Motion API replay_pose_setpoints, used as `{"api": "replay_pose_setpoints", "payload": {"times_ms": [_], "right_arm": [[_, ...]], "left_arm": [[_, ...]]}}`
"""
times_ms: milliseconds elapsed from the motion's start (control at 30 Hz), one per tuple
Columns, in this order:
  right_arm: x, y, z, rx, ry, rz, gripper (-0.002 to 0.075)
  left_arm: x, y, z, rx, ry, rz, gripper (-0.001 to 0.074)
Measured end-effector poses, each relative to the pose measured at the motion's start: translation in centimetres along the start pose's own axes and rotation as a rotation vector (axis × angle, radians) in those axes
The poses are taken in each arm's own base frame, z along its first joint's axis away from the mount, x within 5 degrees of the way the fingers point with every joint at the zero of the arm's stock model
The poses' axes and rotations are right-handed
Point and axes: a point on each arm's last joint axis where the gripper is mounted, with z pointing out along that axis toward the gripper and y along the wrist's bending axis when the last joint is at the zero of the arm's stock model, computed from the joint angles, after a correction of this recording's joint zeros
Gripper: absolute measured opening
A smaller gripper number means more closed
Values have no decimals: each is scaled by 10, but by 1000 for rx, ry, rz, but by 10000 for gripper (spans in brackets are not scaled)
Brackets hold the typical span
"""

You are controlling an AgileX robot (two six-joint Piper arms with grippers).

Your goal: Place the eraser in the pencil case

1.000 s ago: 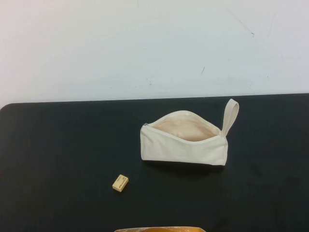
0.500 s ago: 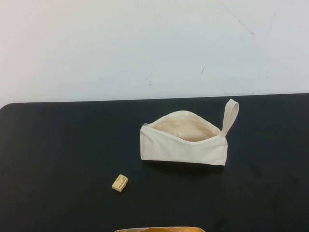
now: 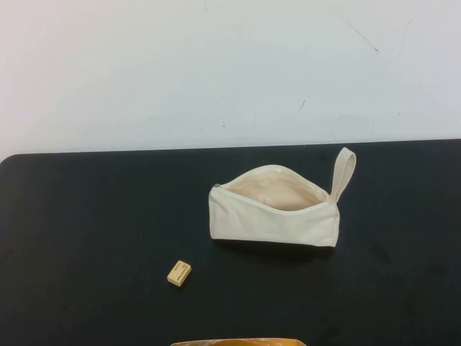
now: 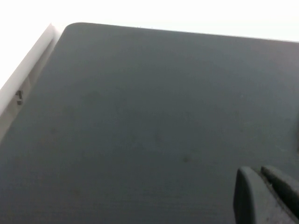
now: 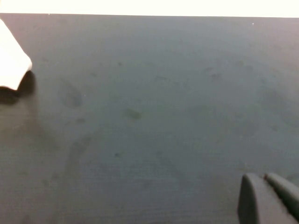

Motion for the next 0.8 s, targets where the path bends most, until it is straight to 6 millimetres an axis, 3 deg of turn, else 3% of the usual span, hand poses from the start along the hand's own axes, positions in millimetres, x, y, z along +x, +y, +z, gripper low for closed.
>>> {"api": "replay_pose_setpoints", "payload": {"times_ms": [133, 200, 233, 267, 433, 567, 667, 800], "right_arm": [[0, 0, 0, 0, 0, 0, -1], [0, 0, 0, 0, 0, 0, -1], [0, 0, 0, 0, 0, 0, -1], [0, 0, 0, 0, 0, 0, -1], [0, 0, 0, 0, 0, 0, -1], [0, 0, 0, 0, 0, 0, -1], [0, 0, 0, 0, 0, 0, -1], [0, 0, 0, 0, 0, 0, -1]], "left_arm": [[-3, -4, 0, 52, -39, -167, -1], [-8, -9, 0, 117, -73, -445, -1], [-13, -13, -2, 196, -97, -769, -1], [-16, -13, -2, 225, -110, -892, -1], [-25, -9, -4, 253, -203, -1089, -1], [-29, -5, -5, 239, -261, -1100, -1], [-31, -12, -7, 254, -216, -920, -1], [-60, -33, -18, 309, -46, -591, -1]]}}
